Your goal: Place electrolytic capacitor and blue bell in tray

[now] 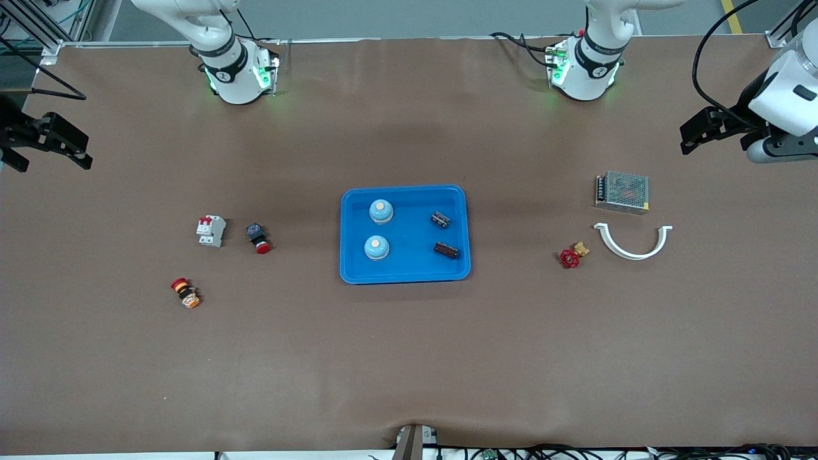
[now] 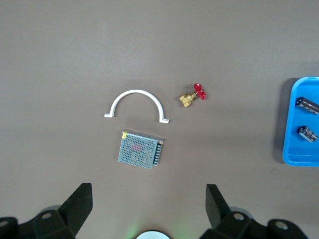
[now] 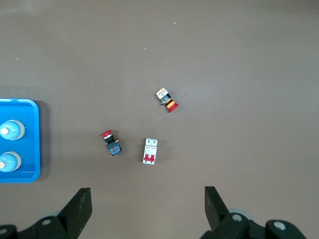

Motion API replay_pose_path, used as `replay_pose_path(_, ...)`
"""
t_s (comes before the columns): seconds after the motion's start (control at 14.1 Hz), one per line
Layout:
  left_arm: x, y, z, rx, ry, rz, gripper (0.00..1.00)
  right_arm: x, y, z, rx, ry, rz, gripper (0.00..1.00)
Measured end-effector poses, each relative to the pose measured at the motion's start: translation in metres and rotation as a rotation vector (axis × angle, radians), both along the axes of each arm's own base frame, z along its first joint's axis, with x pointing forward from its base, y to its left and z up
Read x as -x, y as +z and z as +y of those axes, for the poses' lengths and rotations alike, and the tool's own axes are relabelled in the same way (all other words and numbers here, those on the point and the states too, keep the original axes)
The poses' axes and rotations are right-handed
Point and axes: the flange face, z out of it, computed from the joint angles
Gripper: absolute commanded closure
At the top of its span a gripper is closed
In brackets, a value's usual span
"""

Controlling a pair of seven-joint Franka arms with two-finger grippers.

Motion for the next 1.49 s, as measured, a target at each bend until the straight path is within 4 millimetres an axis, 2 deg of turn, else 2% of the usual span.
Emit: replay_pose_path(1.49, 0.0005, 0.0009, 0.0029, 0.0, -0.011, 0.006, 0.0, -0.0016, -0.0033, -0.0001, 0.0, 0.0, 0.008, 0.0)
